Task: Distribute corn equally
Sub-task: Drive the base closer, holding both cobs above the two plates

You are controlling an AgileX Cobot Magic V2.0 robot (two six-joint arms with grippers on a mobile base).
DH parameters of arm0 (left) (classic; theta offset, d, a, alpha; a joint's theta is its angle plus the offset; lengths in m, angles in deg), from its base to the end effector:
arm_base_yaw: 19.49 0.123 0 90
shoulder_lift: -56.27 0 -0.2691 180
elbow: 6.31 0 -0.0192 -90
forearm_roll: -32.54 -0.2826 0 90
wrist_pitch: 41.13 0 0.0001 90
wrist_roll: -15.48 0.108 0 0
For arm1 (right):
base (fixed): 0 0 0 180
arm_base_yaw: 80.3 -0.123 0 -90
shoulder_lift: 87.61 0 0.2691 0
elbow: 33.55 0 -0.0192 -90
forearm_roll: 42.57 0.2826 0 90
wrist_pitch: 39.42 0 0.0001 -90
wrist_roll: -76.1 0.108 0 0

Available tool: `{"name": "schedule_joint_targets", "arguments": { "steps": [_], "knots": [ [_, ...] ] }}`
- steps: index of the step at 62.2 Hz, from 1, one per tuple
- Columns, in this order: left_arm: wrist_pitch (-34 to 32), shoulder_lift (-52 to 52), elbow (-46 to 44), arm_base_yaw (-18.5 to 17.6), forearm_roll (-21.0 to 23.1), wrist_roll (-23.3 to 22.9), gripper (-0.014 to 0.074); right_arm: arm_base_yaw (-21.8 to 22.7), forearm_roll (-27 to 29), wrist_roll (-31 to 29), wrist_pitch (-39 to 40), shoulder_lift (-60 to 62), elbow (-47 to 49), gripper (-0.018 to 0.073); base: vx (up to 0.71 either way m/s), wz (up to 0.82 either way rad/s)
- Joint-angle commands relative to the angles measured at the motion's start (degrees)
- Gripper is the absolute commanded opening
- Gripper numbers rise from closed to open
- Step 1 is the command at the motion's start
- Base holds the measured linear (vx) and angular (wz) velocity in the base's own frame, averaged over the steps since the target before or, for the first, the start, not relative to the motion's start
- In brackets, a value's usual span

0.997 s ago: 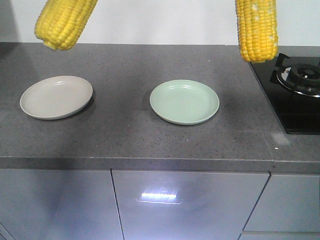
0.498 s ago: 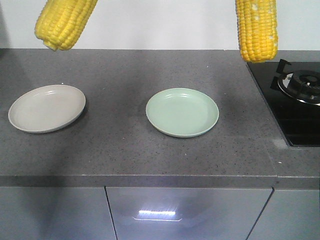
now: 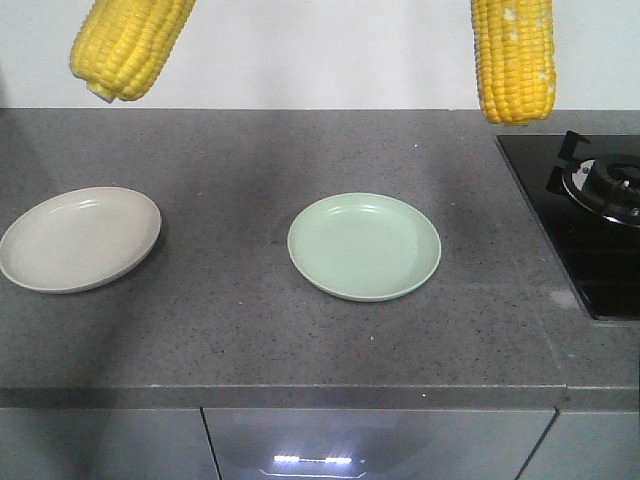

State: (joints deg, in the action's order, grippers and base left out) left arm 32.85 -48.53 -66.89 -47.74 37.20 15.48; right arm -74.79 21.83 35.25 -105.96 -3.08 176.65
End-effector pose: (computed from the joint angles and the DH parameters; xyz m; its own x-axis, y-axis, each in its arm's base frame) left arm 0.3016 -0.1717 0.5482 -0.4275 0.2042 -0.8807 0.5230 0.8504 -0.0567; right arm 0.3382 0.0572 0.5056 -0.3286 0.0206 -0.9442 -0.7257 0.6343 0.2664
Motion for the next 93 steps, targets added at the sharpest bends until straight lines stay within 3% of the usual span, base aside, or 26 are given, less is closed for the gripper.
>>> {"name": "schedule_joint_targets", "arguments": {
  "steps": [1,93],
  "knots": [
    [-2.3,2.1,-1.3,-0.2,0.5,0.0,-0.0006,0.3,3.5,-0.4,2.4,2.0,1.7,-0.0006,0.08,-0.01],
    [-2.3,2.1,-1.3,-0.2,0.5,0.0,-0.0006,0.3,3.5,-0.4,2.4,2.0,1.7,-0.0006,0.07,0.00]
  ]
}}
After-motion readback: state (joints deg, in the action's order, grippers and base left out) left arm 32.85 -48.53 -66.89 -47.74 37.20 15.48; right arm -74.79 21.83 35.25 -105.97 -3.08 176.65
